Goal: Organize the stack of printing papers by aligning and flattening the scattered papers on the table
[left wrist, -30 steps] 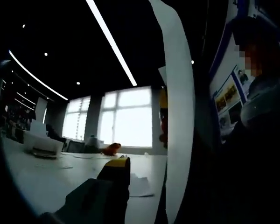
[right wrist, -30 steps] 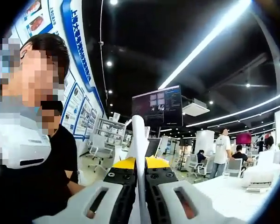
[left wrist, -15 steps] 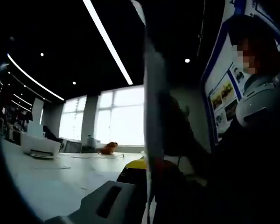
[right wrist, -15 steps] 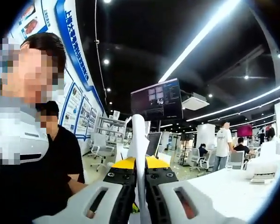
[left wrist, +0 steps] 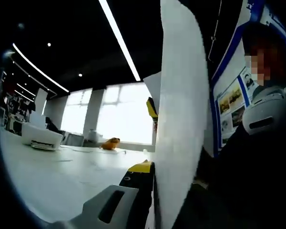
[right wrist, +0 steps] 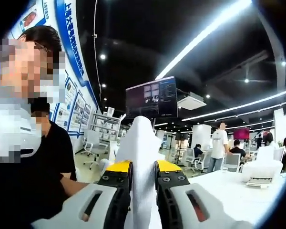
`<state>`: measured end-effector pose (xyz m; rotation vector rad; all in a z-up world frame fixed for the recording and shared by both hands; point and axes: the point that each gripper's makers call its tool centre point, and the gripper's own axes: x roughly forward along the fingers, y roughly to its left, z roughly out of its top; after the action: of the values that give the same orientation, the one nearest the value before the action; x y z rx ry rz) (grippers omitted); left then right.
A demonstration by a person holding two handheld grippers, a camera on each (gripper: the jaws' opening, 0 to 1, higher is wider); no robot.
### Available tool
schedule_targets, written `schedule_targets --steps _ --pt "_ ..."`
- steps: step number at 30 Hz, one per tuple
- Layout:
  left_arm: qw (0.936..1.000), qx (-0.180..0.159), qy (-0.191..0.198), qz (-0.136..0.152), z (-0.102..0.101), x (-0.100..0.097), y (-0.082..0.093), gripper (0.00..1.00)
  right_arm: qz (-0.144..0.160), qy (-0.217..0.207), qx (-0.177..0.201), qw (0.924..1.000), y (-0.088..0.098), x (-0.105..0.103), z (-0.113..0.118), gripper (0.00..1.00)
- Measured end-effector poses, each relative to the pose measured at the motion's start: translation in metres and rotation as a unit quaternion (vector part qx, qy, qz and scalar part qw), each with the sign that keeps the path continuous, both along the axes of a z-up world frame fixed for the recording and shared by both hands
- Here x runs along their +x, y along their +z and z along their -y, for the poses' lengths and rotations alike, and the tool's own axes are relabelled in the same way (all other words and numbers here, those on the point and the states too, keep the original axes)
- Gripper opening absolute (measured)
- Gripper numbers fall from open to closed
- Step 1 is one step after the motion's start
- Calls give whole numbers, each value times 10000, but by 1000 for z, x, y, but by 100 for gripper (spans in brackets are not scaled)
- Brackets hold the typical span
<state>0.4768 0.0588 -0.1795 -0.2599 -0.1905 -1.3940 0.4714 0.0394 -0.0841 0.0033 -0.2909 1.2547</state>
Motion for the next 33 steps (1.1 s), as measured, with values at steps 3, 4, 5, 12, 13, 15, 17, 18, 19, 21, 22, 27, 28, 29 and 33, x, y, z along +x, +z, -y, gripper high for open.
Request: schedule_targets --steps 3,4,5,12,13,15,17,18,19,21,22,27,28,29,33 --pt "10000 63 75 13 -4 3 -1 5 44 -75 8 10000 2 1 3 18" --pt "9999 74 88 24 -5 3 -1 6 57 -95 15 9999 3 1 4 19" --pt "9999 93 101 30 -7 4 -2 6 71 -120 27 9999 4 2 5 19" --pt "9998 164 128 34 -12 7 -4 6 127 -305 114 9994 10 6 19 21" --pt "9998 145 118 17 -13 8 -4 6 123 -352 114 9992 10 8 22 21" --pt "9999 109 91 -3 -14 8 -5 6 114 -463 140 9988 11 11 28 21" --pt "9999 116 78 -14 -15 8 -5 6 82 -530 193 9984 12 13 34 20" --pt "9999 135 75 -8 -15 9 -6 6 75 -561 211 9982 12 14 36 20" --pt "9999 151 72 -2 -15 9 -6 6 72 -583 217 9980 13 15 38 20" --pt "9998 167 54 5 -15 9 -6 6 76 -636 229 9977 13 16 42 20" --pt "9998 172 49 10 -15 9 -5 6 72 -656 234 9975 13 16 44 20" --pt "9997 236 17 37 -14 12 -4 6 38 -789 291 9965 14 20 55 20" --pt "9997 257 17 43 -13 12 -4 6 34 -801 300 9963 15 21 56 20" --pt "9996 271 5 36 -10 10 -4 6 31 -823 312 9961 15 21 58 20" --pt "9996 278 -13 6 -8 11 -4 6 16 -880 340 9955 15 22 64 20"
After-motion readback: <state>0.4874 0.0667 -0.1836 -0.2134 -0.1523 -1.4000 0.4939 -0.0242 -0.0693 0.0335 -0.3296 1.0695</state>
